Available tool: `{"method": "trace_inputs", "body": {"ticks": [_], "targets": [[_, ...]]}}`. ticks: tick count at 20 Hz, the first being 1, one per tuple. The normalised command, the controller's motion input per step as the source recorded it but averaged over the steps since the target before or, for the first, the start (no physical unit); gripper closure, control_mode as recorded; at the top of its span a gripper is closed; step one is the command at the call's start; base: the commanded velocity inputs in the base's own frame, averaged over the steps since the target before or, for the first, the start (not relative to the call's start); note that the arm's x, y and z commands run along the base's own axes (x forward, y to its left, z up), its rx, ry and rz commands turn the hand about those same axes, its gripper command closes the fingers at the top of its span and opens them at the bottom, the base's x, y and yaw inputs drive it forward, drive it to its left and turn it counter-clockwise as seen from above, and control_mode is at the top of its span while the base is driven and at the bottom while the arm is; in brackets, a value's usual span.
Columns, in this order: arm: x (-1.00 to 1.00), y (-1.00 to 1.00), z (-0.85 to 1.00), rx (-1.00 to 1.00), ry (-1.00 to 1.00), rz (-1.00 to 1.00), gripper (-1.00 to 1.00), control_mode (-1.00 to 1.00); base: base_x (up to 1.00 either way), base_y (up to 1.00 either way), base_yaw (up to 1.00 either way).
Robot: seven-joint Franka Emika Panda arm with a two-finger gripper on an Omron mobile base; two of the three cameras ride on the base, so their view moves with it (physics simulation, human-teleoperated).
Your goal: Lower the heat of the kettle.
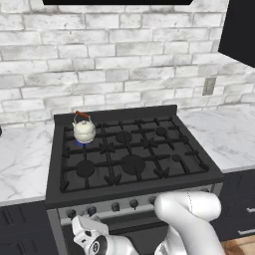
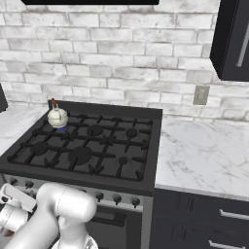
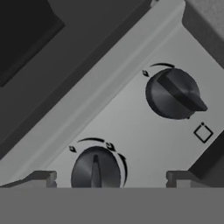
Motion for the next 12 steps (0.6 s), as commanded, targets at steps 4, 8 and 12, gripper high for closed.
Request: {"method": "trace_inputs", "body": {"ticks": [4, 8, 12], "targets": [[0.0, -0.1, 0.0, 0.01, -0.02, 0.0, -1.0, -1.0, 0.0, 0.0, 0.0], [0.03, -0.07, 0.0, 0.0, 0.0, 0.0, -1.0, -1.0, 0.0, 0.0, 0.0], [0.1, -0.01, 0.0, 0.0, 0.0, 0.0, -1.0, -1.0, 0.0, 0.0, 0.0]]}}
